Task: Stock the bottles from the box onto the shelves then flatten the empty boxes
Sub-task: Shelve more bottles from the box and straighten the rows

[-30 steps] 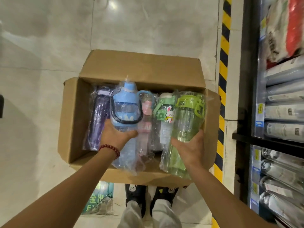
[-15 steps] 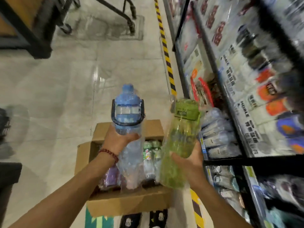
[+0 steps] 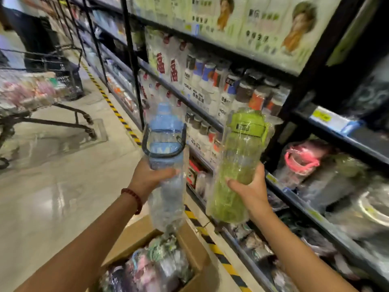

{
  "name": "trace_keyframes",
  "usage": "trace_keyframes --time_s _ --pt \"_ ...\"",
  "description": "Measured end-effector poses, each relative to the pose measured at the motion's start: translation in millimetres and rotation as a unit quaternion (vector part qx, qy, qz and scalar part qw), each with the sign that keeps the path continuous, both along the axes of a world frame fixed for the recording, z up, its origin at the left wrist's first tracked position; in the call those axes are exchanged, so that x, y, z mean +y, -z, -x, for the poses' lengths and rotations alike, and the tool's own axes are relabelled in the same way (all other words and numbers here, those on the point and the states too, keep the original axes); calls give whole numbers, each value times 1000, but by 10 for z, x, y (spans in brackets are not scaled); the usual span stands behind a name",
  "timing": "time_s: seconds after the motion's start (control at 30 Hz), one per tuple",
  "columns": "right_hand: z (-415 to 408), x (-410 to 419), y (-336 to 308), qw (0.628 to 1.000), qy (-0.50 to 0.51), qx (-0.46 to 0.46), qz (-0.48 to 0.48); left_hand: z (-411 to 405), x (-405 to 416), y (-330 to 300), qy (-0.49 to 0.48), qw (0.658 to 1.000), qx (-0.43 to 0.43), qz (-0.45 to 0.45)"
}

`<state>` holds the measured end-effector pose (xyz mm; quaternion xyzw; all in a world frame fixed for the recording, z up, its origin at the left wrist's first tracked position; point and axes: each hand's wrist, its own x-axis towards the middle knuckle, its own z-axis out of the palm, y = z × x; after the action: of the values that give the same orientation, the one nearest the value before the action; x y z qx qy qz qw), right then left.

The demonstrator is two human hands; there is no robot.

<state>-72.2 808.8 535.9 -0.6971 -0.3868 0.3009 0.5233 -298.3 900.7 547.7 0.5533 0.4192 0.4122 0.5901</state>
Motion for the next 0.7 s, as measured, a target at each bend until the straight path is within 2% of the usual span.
trace_keyframes --time_s 0.3,0.53,0.7 --pt "-845 -1268 -983 983 148 -62 -92 -1319 -622 -1026 156 982 -66 -86" --pt "-1437 -2681 -1436 941 285 -106 -150 -2464 -1635 -1563 317 938 -99 -100" --pt "-1863 -3884 -1533 909 376 -114 -140 -3272 -2702 -1719 414 899 -100 -104"
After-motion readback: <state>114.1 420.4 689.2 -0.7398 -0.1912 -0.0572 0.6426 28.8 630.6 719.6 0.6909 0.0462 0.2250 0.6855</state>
